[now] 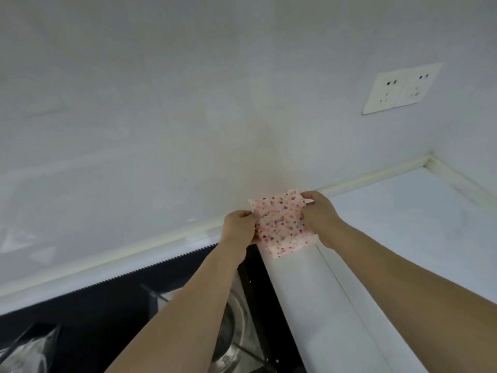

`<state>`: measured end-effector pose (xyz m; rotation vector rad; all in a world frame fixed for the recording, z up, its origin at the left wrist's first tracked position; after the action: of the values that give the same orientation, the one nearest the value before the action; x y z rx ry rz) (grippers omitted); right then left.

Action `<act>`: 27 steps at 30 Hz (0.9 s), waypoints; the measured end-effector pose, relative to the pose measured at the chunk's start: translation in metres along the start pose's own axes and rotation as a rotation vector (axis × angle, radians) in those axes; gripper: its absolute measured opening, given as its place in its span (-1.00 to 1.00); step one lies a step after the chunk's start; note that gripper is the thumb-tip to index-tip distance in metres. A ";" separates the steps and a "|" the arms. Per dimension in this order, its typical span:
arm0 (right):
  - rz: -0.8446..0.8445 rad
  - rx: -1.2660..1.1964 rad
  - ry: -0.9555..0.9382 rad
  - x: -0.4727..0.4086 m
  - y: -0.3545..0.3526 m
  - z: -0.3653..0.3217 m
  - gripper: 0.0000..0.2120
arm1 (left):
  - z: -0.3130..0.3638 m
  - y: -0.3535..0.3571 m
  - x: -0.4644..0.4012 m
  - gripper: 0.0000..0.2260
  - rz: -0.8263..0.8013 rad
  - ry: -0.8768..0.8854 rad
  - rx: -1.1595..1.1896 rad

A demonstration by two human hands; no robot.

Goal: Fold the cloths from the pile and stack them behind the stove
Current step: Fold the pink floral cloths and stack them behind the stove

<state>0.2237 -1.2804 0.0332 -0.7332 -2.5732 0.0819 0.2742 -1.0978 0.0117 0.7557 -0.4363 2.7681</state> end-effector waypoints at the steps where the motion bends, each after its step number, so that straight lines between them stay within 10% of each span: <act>1: -0.009 0.008 0.001 -0.017 -0.002 0.004 -0.50 | 0.000 0.009 -0.016 -0.89 0.015 -0.002 -0.013; 13: -0.005 0.254 -0.069 -0.069 -0.013 0.048 -0.45 | -0.028 0.041 -0.070 -0.87 0.081 0.027 -0.207; 27: -0.164 0.554 -0.510 0.109 0.093 -0.002 -0.54 | -0.025 -0.088 0.078 -0.63 0.326 0.509 -0.969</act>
<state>0.1875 -1.1453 0.0635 -0.3122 -2.8464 0.9963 0.2244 -0.9960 0.0515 -0.2603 -1.6798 2.3788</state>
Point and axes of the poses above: each hand's wrist, its own x-axis away from the middle knuckle, its own y-axis out of the palm, z = x × y, the point moved 6 cm from there along -x, towards the middle knuckle, and after that the axes turned 9 degrees about -x, right-handed, at the moved point
